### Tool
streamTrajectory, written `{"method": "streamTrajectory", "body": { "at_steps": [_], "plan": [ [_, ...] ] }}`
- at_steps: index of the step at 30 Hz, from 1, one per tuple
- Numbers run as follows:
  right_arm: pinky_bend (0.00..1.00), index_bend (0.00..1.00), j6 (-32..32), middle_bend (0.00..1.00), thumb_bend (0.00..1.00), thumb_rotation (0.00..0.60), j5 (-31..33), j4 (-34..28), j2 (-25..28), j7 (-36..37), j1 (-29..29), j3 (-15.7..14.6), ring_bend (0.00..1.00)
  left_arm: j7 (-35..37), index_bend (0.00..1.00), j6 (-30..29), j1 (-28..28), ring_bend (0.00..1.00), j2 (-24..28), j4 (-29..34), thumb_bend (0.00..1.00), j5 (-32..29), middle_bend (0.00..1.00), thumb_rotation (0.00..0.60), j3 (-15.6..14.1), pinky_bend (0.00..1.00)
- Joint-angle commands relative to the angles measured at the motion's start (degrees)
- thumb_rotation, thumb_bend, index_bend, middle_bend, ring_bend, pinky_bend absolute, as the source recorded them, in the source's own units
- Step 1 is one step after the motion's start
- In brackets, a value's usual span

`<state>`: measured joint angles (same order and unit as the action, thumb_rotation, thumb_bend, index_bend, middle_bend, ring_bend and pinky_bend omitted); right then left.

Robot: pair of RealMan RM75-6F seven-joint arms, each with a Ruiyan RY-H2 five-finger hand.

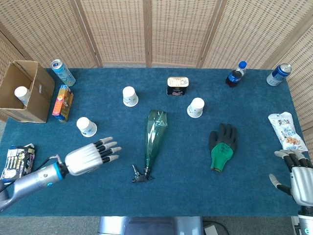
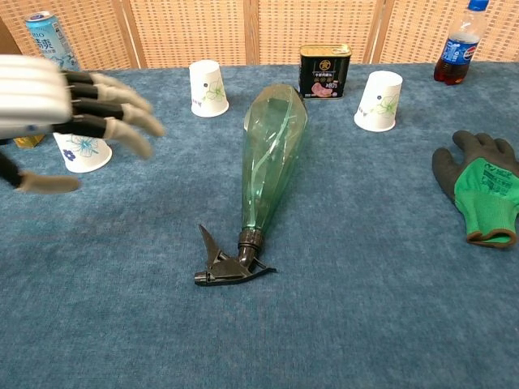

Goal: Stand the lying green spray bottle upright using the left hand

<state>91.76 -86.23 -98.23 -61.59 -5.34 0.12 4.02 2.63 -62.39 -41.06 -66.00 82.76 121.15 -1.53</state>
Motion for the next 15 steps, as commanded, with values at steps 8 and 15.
{"method": "streamTrajectory", "body": {
  "at_steps": [8,15],
  "plan": [
    [0.32,0.28,1.1,0.29,0.26,0.6,0.7,0.0,0.7,0.6,-1.2,0.2,0.18,1.2,0.2,2.1,-9.3,0.11,-7.2,-8.0,0.42,3.9,0.12,0.6,-0.1,0.11],
    [0.32,0.28,1.6,0.29,0.26,0.6,1.6,0.5,0.8,1.6,-1.9,0.5,0.18,0.5,0.2,2.9,-15.4,0.1,-12.8,-14.1,0.42,4.9,0.12,0.6,0.2,0.1]
  ]
}}
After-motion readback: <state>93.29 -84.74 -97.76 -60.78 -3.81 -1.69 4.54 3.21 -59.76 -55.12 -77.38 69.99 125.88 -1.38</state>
